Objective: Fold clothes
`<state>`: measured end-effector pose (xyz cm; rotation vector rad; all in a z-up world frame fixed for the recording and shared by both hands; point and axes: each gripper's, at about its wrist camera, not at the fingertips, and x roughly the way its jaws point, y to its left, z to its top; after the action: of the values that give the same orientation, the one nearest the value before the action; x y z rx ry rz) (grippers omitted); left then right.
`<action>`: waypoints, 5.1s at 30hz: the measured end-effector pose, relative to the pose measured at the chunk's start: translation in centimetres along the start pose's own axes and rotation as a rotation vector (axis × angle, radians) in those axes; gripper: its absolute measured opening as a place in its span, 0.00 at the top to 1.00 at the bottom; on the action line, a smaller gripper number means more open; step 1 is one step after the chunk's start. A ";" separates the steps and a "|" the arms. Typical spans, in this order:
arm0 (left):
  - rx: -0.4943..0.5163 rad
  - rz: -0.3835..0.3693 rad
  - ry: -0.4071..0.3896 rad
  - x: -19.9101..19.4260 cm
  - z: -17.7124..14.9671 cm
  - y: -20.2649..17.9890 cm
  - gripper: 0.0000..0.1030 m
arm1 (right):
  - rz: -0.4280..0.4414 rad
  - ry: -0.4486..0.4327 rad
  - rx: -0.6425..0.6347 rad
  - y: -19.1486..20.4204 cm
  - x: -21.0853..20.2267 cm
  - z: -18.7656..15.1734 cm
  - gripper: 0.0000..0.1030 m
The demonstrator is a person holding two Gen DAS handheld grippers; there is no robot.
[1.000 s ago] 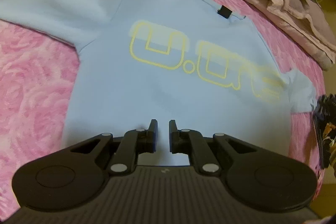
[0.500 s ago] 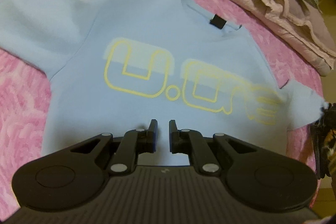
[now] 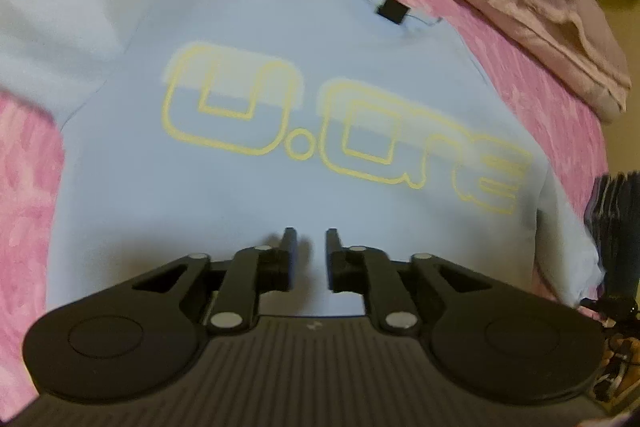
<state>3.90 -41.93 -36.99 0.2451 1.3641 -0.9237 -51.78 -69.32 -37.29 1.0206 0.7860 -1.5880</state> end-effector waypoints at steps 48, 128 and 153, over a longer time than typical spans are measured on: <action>1.053 0.076 -0.237 20.7 15.2 -23.2 0.93 | 0.376 -0.168 -0.852 14.4 8.5 7.6 0.98; -0.602 0.691 -0.396 -11.5 -4.0 33.4 0.92 | 0.233 -0.057 -0.221 20.2 -3.6 -9.6 0.16; 0.317 -0.132 -0.137 7.7 21.7 9.3 0.68 | 0.717 -0.086 -1.130 47.9 3.6 -8.3 0.17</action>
<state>25.47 -53.16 -42.02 0.3288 1.1140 -1.2465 -3.78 -75.05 -43.64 0.3005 0.9255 -0.4011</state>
